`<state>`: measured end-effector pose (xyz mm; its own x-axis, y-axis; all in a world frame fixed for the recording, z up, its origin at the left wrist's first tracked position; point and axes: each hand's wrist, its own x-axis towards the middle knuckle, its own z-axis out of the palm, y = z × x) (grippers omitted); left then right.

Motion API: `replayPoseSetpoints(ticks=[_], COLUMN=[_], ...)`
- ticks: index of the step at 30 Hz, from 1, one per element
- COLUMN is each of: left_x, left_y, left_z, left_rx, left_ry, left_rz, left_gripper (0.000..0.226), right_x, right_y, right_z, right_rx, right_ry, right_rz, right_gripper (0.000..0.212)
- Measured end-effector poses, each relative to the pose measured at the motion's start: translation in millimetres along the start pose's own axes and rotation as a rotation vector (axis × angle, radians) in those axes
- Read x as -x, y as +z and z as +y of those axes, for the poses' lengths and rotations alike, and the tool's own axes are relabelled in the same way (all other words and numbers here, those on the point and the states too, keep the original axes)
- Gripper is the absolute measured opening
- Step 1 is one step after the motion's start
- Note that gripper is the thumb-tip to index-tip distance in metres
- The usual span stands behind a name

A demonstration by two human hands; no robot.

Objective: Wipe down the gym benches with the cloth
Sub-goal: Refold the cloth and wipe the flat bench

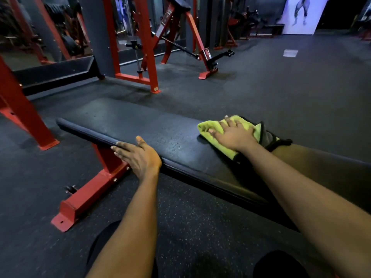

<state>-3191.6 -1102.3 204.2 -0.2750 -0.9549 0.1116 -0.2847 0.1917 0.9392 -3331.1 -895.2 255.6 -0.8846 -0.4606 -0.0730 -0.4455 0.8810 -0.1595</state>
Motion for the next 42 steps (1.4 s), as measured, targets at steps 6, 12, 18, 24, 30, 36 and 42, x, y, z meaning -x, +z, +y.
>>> replayPoseSetpoints(ticks=[6,12,18,24,30,36,42], left_x=[-3,-5,-5,-54,-100,-101,-98], left_y=[3,5,-2,-20,-14,-11,-11], left_z=[-6,-11,-11,-9,-5,-17,-18], left_rx=[0.023,0.018,-0.034,-0.001,-0.021,0.007,0.025], left_ry=[0.019,0.041,0.066,0.012,-0.024,0.019,0.056], left_rz=[-0.005,0.002,-0.026,0.064,0.059,0.064,0.078], left_gripper=[0.071,0.071,0.072,0.067,0.070,0.069,0.066], right_x=[102,53,-61,32,46,-72,-14], right_y=[17,14,15,19,24,12,25], right_z=[-12,-30,-52,-73,-85,-98,-121], right_rx=[0.103,0.056,-0.032,0.053,0.070,-0.014,0.078], right_ry=[-0.284,-0.175,-0.065,-0.161,-0.223,-0.024,-0.083], right_rz=[0.018,0.042,-0.030,0.017,0.056,-0.009,0.026], right_gripper=[0.094,0.083,0.133,0.080,0.098,0.084,0.087])
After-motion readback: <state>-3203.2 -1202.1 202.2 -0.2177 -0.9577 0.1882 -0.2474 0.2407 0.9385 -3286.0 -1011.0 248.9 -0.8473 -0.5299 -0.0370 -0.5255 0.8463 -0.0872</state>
